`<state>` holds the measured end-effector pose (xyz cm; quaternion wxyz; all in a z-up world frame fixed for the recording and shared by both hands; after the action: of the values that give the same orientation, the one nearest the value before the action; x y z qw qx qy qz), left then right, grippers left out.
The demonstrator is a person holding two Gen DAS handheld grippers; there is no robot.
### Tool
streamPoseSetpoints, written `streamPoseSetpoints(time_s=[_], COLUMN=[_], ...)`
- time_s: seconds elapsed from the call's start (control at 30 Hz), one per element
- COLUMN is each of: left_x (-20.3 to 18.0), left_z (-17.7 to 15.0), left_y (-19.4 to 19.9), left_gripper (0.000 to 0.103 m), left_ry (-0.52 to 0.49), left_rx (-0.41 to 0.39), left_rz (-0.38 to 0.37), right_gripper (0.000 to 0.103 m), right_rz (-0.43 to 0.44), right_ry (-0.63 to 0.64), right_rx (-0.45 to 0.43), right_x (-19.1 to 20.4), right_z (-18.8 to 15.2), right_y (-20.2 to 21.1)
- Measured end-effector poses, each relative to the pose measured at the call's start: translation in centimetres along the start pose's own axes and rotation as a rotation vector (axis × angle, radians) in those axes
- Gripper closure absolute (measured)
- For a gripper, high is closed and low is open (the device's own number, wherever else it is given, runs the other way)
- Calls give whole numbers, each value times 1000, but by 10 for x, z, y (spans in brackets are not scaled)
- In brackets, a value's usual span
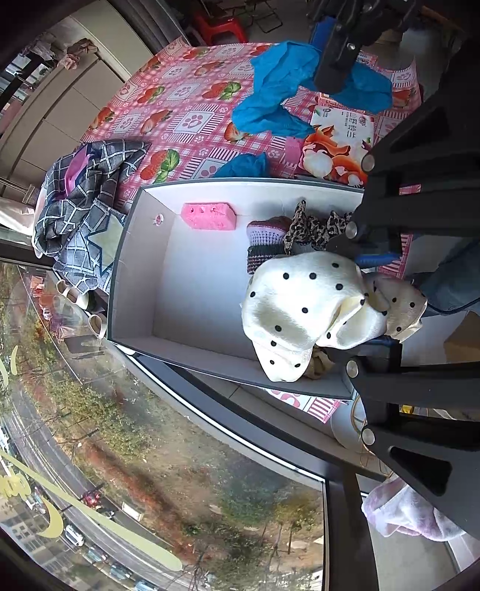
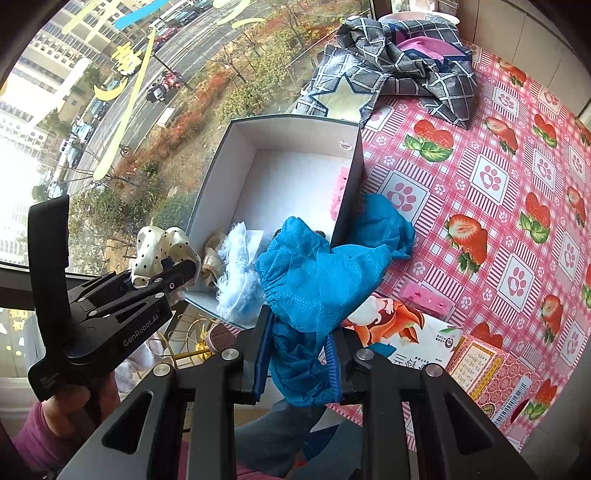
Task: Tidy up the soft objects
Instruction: 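Hold the scrunchie and blue cloth above the box interior with both tools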
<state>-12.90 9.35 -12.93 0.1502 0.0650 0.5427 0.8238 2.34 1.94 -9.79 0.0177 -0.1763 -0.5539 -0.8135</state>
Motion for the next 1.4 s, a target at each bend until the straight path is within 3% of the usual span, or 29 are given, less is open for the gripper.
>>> streamPoseSetpoints(time_s=[1.4], left_x=[2], left_z=[-2], left_y=[-20], left_gripper=[73], left_ry=[15], left_rx=[55], left_rz=[10], right_gripper=[75], right_rz=[33], right_ry=[60], right_rx=[41], right_x=[29], right_z=[24], right_y=[-35])
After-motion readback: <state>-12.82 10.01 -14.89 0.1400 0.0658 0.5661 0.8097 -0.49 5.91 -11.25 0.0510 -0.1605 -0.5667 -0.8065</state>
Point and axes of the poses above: each gripper's, at about its wrist camera, not at the fingertips, and y roughly against the way its jaws point, x to its left, z to its top, the point moved 10 cm from there along -y, roughly the way its jaws point, and after that the axes turned 13 degrees about -x, right-handed, at the moved point
